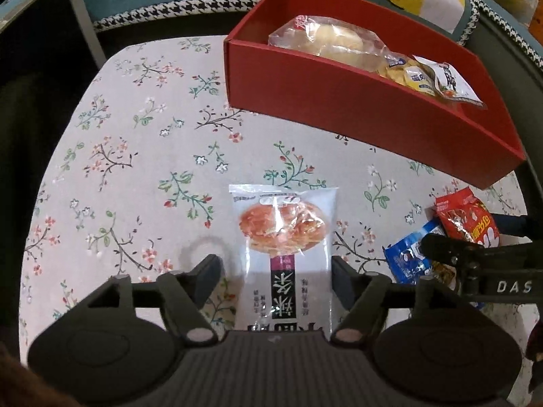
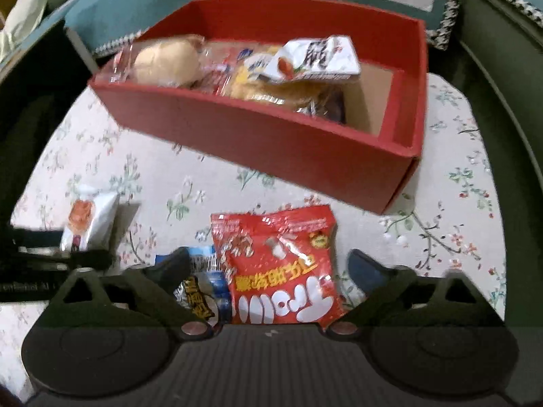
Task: Organize snacks
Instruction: 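Grasp the white spicy-strip packet with the left tool while the right tool grasps the red Trolli packet, then lift the spicy-strip packet and Trolli packet off the table with both tools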
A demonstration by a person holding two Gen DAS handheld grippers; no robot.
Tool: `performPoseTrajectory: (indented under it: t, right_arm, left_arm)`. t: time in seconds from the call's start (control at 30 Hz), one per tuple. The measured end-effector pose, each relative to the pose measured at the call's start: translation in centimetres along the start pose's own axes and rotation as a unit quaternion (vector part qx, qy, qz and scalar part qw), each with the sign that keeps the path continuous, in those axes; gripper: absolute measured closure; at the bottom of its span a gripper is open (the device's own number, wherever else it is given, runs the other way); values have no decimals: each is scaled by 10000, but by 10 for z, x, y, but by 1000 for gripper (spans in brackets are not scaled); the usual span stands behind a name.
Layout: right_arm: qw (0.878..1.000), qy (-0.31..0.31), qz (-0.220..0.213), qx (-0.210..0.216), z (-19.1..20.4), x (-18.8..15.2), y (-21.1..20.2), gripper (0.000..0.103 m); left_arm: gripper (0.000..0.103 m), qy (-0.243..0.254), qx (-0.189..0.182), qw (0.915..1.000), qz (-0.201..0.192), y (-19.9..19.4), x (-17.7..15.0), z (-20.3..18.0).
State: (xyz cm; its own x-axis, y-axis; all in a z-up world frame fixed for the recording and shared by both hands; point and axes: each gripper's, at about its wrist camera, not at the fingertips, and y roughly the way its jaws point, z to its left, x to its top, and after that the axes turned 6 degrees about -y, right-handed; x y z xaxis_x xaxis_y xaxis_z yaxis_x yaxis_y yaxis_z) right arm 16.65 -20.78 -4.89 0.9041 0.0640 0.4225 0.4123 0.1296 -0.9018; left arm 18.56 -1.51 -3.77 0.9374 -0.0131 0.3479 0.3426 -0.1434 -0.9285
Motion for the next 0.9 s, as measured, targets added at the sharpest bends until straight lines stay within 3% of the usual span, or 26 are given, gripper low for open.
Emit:
performPoseTrajectory:
  t: [0.13, 0.2, 0.27, 0.3, 0.47, 0.8, 0.9]
  right_arm:
    - [9998, 192, 84, 1, -2, 3, 0, 1]
    - [9998, 188, 56, -80, -3, 4, -3, 9]
    - [9997, 215, -24, -116, -4, 4, -10, 39]
    - [9996, 260, 3, -111, -6, 4, -13, 41]
    - [9996, 122, -26, -235, -3, -6, -25, 43]
    - [9977, 0, -609, -300, 17, -17, -79, 44]
    - [9977, -31, -661, -152, 28, -24, -87, 44]
  left_arm:
    - [3, 13, 55, 9999, -85, 1, -2, -1]
    - [6, 133, 162, 9997, -135, 0, -5, -5]
    - [18, 331, 246, 9990, -184, -1, -10, -11]
    - [21, 420, 273, 9985, -200, -3, -11, -13]
    - [30, 500, 128, 9986, -148, -12, -18, -13]
    - [32, 585, -14, 9974, -430, -47, -34, -15]
    - [32, 655, -59, 9966, -487, -55, -39, -19]
